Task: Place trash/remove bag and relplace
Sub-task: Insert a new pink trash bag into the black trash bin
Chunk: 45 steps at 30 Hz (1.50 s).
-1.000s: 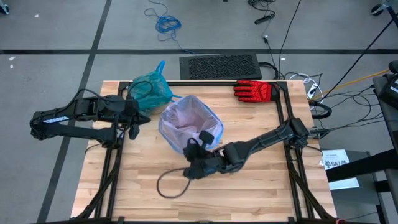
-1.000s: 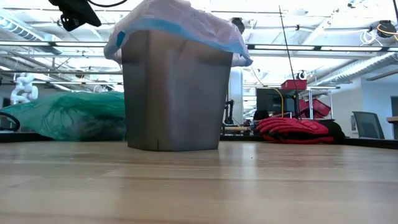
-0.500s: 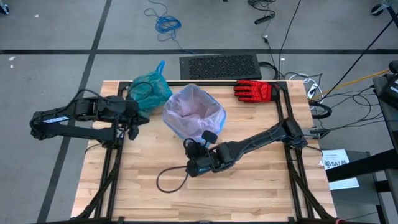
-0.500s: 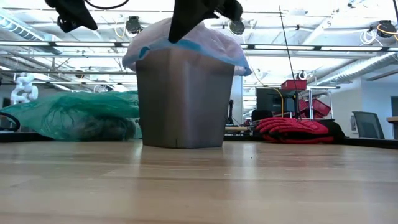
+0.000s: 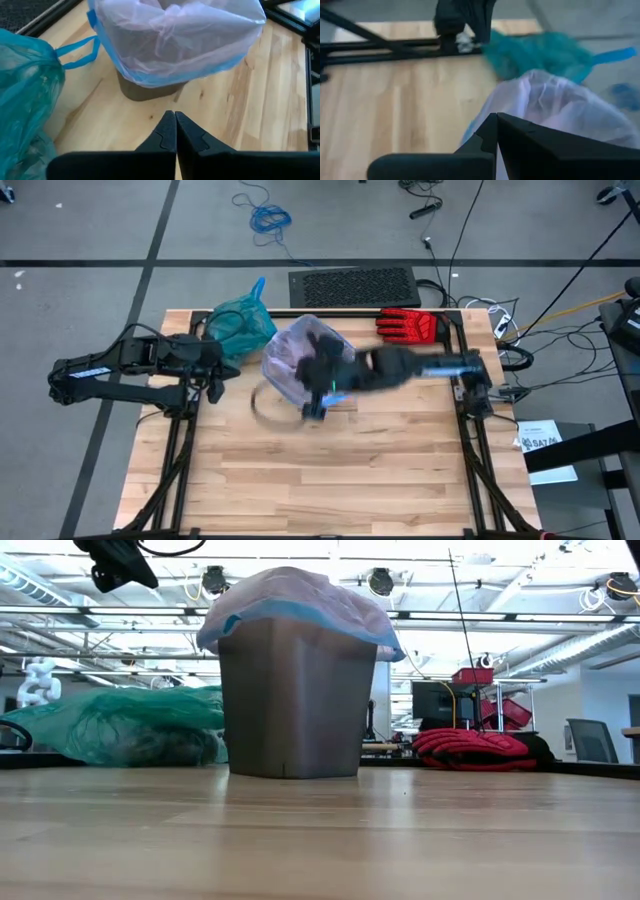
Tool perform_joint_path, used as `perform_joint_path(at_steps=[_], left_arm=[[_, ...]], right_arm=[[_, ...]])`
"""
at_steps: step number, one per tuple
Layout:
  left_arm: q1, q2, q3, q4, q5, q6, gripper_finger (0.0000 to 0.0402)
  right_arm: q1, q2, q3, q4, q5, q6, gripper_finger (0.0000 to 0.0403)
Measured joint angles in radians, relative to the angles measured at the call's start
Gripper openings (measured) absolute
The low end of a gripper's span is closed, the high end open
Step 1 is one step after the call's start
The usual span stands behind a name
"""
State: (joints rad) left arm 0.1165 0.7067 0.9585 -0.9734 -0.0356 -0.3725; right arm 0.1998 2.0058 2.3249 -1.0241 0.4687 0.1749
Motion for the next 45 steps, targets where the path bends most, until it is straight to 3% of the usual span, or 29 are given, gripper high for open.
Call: perform_joint_path(at_steps=[3,8,12,20,28,45], left_arm=[[0.0,0.0,0.0,0.001,-0.03,-0.016,0.0],[0.0,0.0,0.0,0.0,-0.085,-0.095,0.0],[0.0,0.0,0.0,0.0,-0.129,-0.137,0.0],[0.0,0.0,0.0,-0.001,-0.182,-0.172,0.0],[0.0,0.0,0.0,-0.002,-0.185,-0.198,0.0],[0.0,0.0,0.0,-0.001,-0.19,-0.198,0.0]], right_arm=[[-0.131,-0.014,-0.011,-0.048,-0.238,-0.04,0.0],[-0.278,0.023,-0.016,-0.129,-0.338,-0.248,0.0],[-0.358,0.031,-0.011,-0.101,-0.47,-0.257,0.0],[-0.381,0.121,-0.013,-0.094,-0.555,-0.326,0.0],[-0.371,0.224,-0.012,-0.118,-0.546,-0.291,0.0],[-0.372,0.237,-0.018,-0.12,-0.501,-0.159,0.0]])
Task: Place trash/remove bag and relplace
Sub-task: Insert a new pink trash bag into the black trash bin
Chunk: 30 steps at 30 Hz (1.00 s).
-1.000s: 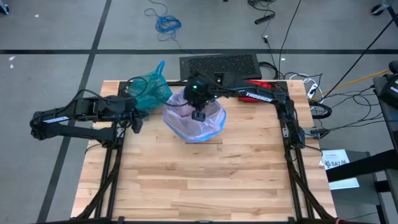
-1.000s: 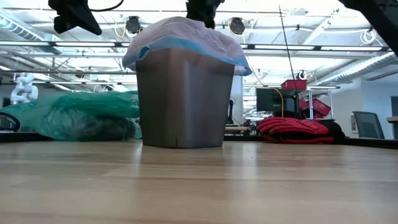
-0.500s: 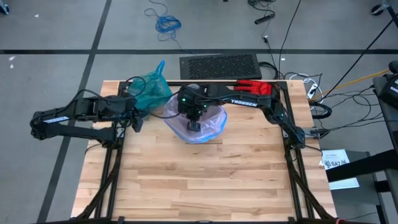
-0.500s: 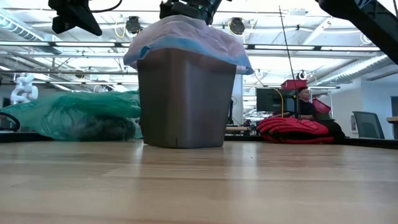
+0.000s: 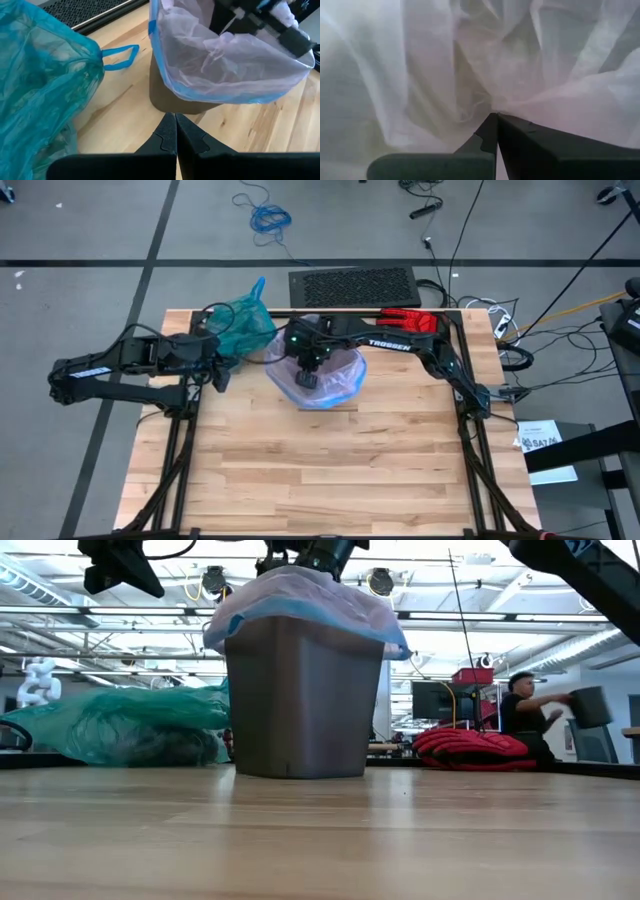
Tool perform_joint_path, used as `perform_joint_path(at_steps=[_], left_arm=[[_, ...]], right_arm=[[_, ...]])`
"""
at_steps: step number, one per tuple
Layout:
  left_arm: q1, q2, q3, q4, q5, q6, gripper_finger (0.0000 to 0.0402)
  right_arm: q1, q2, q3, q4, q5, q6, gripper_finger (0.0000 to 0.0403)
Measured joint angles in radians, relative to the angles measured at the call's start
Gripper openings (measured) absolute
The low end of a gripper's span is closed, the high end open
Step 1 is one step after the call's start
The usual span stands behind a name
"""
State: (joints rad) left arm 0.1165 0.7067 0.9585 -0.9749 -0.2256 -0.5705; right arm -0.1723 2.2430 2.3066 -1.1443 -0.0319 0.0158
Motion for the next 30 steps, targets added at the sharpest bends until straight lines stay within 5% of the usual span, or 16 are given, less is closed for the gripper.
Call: perform_joint_path(at_steps=[14,30], left_arm=[[0.0,0.0,0.0,0.0,0.0,0.0,0.0],[0.0,0.0,0.0,0.0,0.0,0.0,0.0]], right_arm=[[0.006,0.018,0.003,-0.093,0.03,0.043,0.0],[0.132,0.017,0.003,-0.232,-0.021,-0.095,0.0]])
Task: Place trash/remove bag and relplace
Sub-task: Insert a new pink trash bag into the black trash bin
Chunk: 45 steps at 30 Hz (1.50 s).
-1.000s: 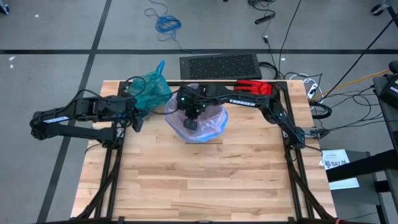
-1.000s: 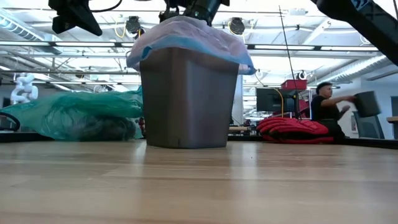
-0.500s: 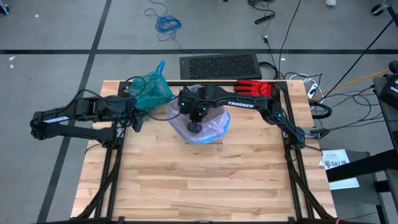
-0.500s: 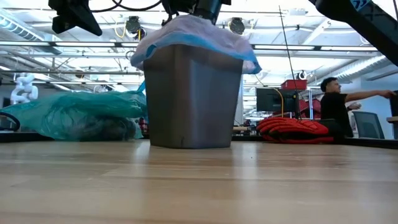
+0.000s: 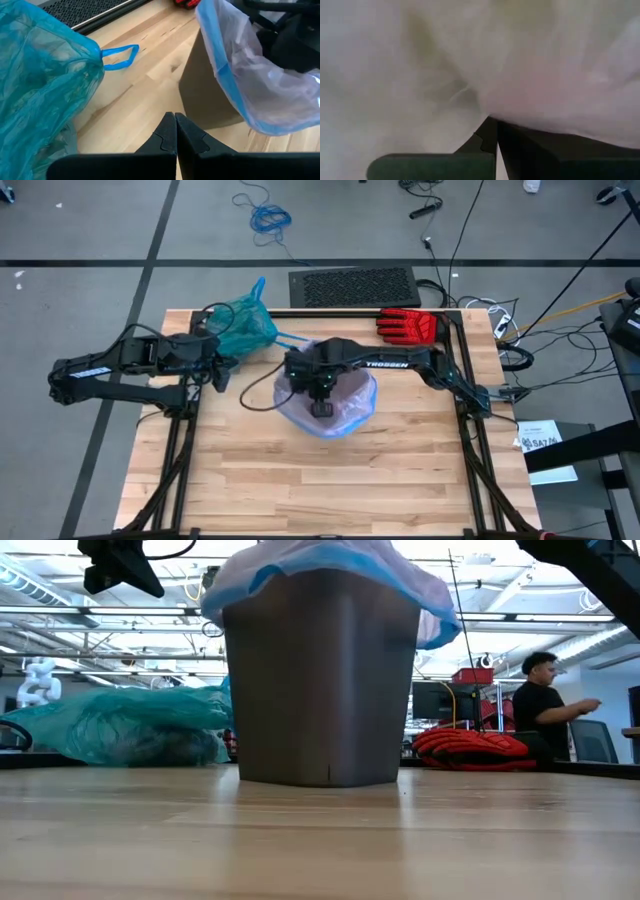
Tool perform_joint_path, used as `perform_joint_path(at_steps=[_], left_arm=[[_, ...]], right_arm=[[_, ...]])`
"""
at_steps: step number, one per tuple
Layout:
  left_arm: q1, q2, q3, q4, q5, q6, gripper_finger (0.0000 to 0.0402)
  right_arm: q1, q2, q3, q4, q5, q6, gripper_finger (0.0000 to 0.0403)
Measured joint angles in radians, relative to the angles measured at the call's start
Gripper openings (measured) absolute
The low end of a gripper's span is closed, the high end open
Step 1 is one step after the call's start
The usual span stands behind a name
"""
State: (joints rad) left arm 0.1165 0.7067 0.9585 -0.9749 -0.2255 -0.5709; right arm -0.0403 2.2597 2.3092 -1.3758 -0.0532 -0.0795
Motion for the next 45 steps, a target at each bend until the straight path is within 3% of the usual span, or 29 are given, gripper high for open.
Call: perform_joint_path(at_steps=[9,32,45], left_arm=[[0.0,0.0,0.0,0.0,0.012,0.004,0.0],[0.0,0.006,0.0,0.025,0.013,0.002,0.0],[0.0,0.006,0.0,0.023,0.013,0.008,0.0]], right_arm=[[-0.024,0.033,-0.019,0.106,0.009,-0.035,0.0],[-0.021,0.034,-0.239,0.282,-0.003,-0.064,0.0],[-0.013,-0.012,-0.244,0.247,-0.005,-0.059,0.0]])
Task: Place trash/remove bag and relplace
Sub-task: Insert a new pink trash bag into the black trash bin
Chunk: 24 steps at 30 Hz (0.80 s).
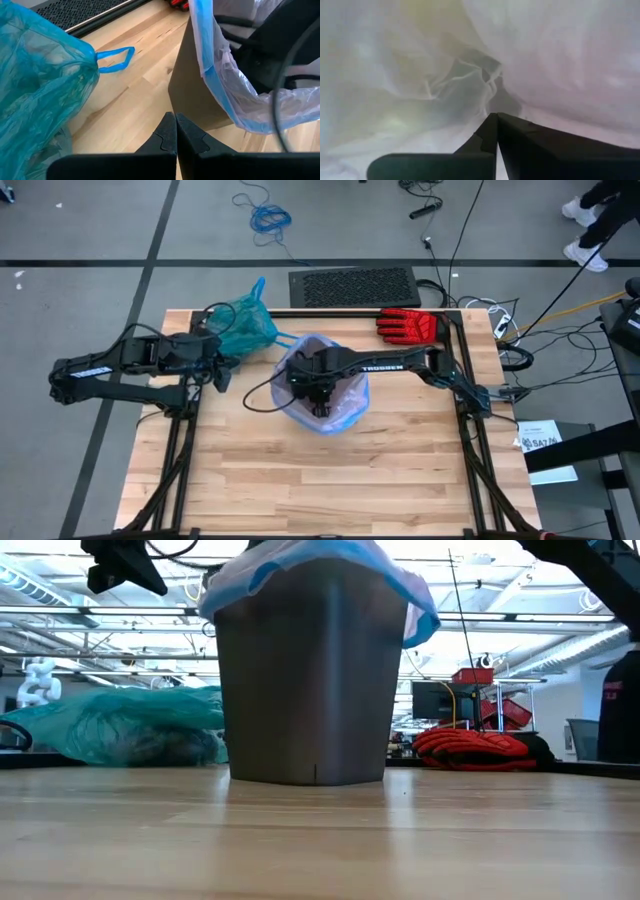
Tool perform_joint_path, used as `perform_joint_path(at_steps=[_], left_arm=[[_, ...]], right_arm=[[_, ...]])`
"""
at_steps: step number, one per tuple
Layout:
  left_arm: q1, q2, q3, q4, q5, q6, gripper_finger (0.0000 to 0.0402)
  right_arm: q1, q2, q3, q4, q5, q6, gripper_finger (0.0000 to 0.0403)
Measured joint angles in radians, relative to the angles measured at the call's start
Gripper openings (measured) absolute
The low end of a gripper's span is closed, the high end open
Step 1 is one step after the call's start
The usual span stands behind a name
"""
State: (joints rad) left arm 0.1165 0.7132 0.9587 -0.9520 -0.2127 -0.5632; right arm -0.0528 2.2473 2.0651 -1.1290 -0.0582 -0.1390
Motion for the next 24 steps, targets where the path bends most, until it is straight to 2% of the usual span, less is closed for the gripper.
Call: perform_joint_path(at_steps=[11,24], left_arm=[[0.0,0.0,0.0,0.0,0.0,0.002,0.0],[0.0,0.0,0.0,0.0,0.0,0.0,0.0]], right_arm=[[0.0,-0.091,0.002,0.013,-0.028,0.023,0.0],[0.022,-0.096,0.021,0.02,-0.052,0.075,0.0014]])
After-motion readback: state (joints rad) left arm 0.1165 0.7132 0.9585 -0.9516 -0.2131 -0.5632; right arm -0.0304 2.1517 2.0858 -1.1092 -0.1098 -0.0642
